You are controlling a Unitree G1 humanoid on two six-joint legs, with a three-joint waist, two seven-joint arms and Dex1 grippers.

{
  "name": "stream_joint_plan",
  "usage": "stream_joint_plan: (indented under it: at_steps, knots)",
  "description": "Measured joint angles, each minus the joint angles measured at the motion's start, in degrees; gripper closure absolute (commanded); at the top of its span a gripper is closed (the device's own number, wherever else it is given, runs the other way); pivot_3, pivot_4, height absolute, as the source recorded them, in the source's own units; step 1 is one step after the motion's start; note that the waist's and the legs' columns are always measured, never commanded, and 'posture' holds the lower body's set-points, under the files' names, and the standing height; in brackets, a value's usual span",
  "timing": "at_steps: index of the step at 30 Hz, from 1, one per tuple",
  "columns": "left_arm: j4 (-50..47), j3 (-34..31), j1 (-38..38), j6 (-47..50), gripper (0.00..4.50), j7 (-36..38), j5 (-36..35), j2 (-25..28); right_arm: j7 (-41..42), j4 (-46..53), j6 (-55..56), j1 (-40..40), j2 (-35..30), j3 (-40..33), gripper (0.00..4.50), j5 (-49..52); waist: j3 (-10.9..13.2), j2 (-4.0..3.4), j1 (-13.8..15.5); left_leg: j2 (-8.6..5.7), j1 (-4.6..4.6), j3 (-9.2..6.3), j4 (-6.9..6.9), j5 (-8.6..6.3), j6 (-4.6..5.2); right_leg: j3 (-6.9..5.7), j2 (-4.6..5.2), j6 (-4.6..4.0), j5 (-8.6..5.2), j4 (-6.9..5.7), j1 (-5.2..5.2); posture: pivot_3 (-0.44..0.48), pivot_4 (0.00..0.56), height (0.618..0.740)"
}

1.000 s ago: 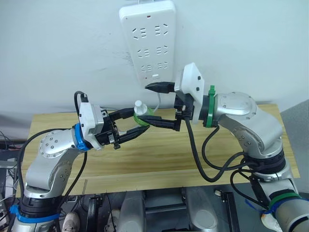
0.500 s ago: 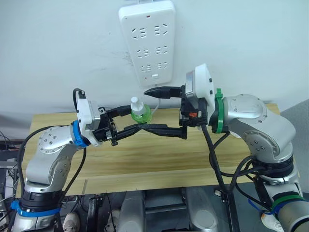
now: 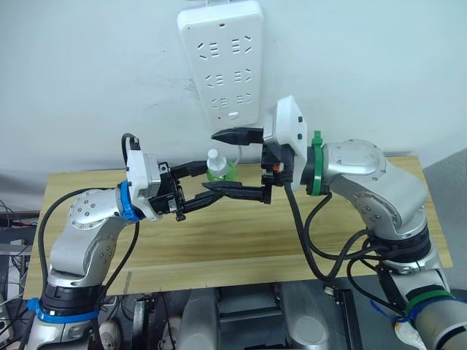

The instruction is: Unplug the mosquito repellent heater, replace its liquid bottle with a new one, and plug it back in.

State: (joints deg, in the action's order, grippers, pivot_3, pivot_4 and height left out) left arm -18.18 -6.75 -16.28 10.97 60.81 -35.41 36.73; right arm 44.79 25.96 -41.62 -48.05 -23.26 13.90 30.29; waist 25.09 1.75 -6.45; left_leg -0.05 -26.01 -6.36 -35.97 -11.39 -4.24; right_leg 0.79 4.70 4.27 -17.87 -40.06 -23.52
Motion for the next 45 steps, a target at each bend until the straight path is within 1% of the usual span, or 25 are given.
stream_joint_plan:
  at_steps: [14, 24, 33, 45]
  knots:
    - [-2.63, 0.36, 0.62, 1.32, 2.31, -0.07, -0.45, 0.0, 0.18, -2.42, 1.49, -0.76, 2.01, 0.91, 0.35, -2.16, 0.0, 0.0, 0.0, 0.0, 0.0, 0.0, 0.0, 0.0, 0.0, 0.0, 0.0, 0.0, 0.0, 0.0, 0.0, -0.181, 0.428, 0.73]
    - [-3.4, 0.33, 1.09, 2.17, 2.31, -0.38, -0.56, 0.01, 0.3, -3.78, 2.46, -0.93, 1.91, 1.22, 0.35, -3.55, 0.0, 0.0, 0.02, 0.0, 0.0, 0.0, 0.0, 0.0, 0.0, 0.0, 0.0, 0.0, 0.0, 0.0, 0.0, -0.176, 0.427, 0.73]
    - [-3.4, 0.2, 1.55, 2.35, 2.31, -0.39, -0.56, 0.06, 1.21, -3.7, 2.48, -0.92, 0.97, 1.19, 0.35, -3.75, 0.0, 0.0, 0.01, 0.0, 0.0, 0.0, 0.0, 0.0, 0.0, 0.0, 0.0, 0.0, 0.0, 0.0, 0.0, -0.19, 0.426, 0.73]
    - [-1.93, -0.32, 1.51, 1.79, 2.31, 0.73, -0.54, 0.73, 2.45, -2.38, 2.3, -0.27, -1.97, 0.19, 0.35, -2.29, 0.0, 0.0, 0.0, 0.0, 0.0, 0.0, 0.0, 0.0, 0.0, 0.0, 0.0, 0.0, 0.0, 0.0, 0.0, -0.197, 0.418, 0.73]
